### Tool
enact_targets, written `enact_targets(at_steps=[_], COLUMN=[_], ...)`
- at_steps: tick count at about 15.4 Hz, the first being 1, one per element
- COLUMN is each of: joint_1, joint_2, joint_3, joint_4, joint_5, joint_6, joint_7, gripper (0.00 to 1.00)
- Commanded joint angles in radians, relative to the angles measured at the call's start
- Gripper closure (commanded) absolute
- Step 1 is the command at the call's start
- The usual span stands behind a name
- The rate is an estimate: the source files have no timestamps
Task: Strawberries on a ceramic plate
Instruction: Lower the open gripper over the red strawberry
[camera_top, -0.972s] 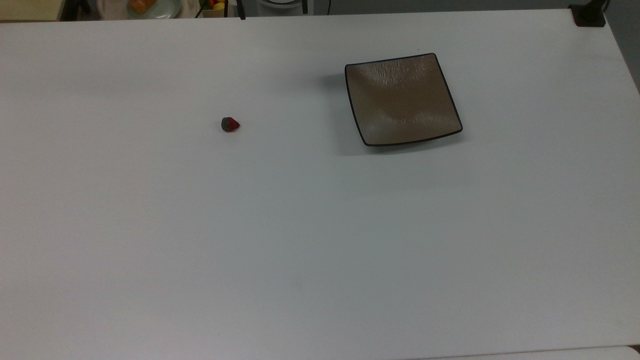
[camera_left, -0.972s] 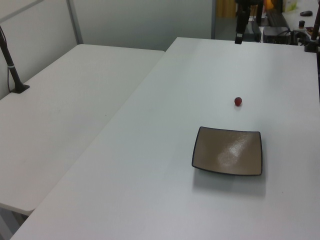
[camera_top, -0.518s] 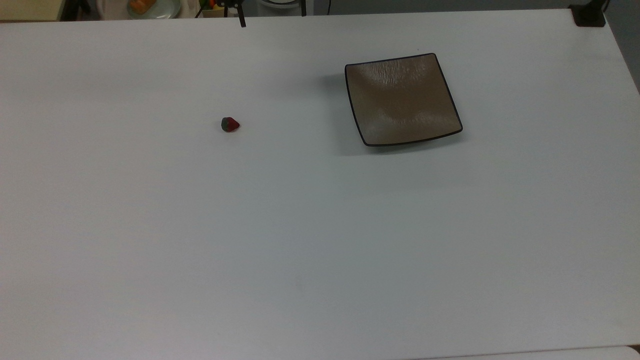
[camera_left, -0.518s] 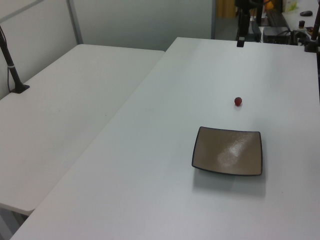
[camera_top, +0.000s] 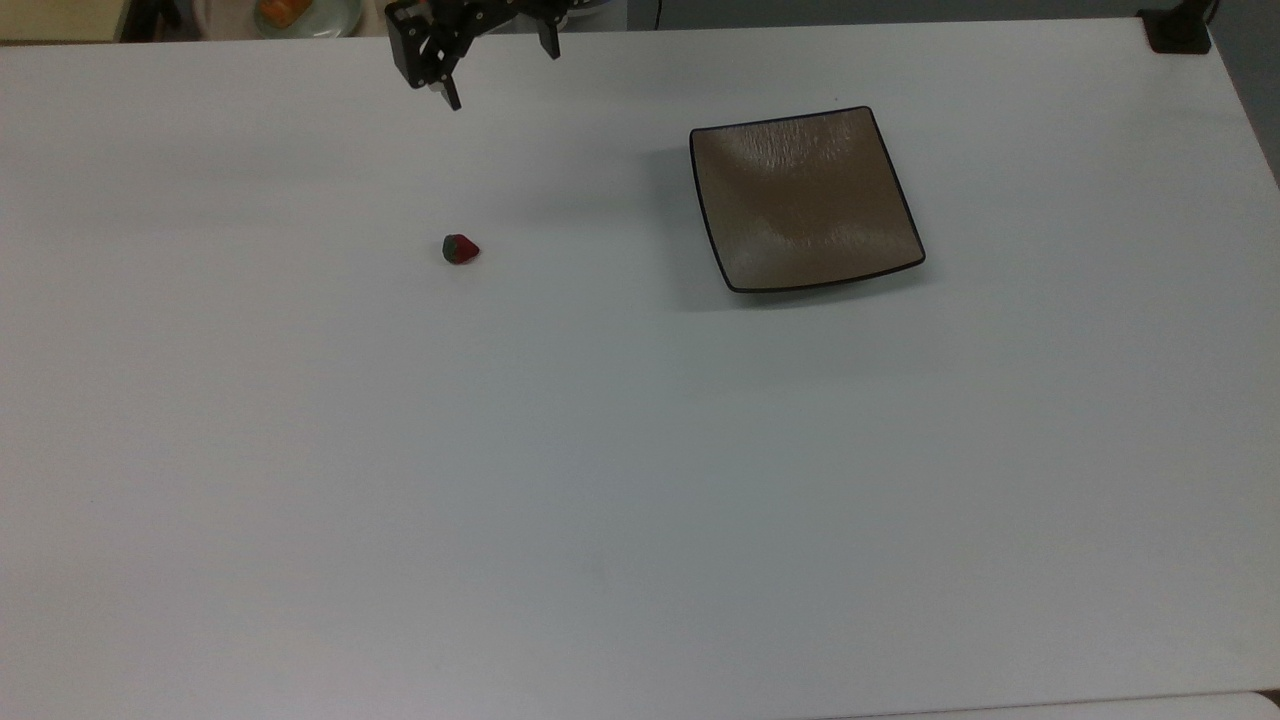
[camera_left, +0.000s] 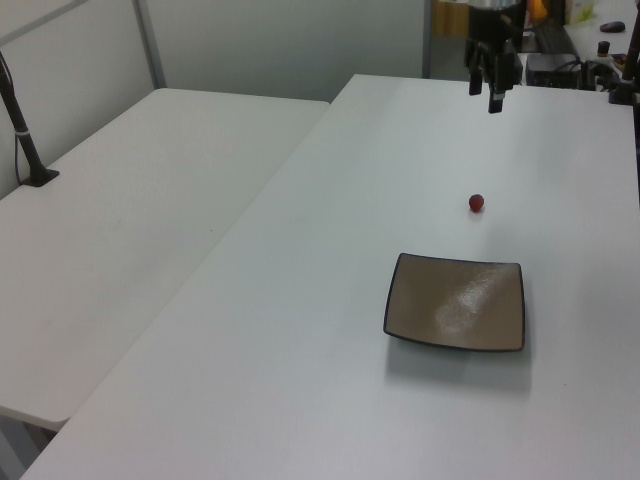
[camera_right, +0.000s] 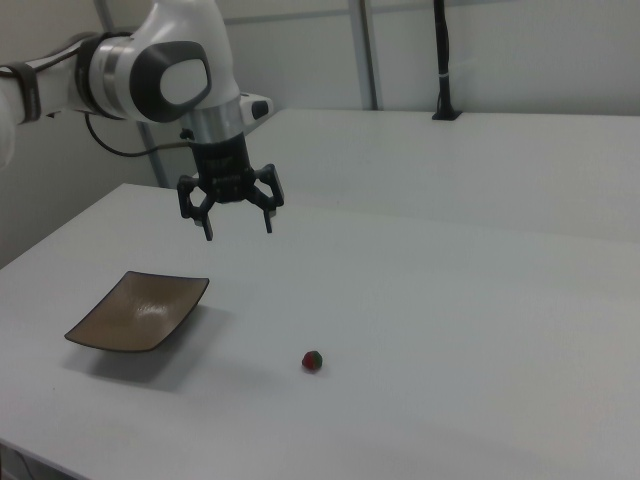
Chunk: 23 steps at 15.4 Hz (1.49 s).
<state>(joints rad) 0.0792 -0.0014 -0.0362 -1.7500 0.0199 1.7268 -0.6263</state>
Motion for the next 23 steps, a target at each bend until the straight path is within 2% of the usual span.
enact_targets(at_steps=[1,4,8,12,23], joint_1=[-0.002,-0.025,-0.033,-0.038,-0.027], joint_2=[-0.006,0.015,0.055,0.122,0.265], joint_3=[-0.004,-0.005,-0.047,-0.047,-0.045], joint_4=[-0.032,-0.045,-0.083,-0.137,-0.180], joint_5=[-0.037,-0.067,-0.069,-0.119,-0.159], joint_6=[0.062,0.086,0.158,0.246,0.344], joint_7=[-0.058,-0.108,-0.135,-0.136,-0.144], gripper=[0.00,0.00,0.00,0.00,0.00])
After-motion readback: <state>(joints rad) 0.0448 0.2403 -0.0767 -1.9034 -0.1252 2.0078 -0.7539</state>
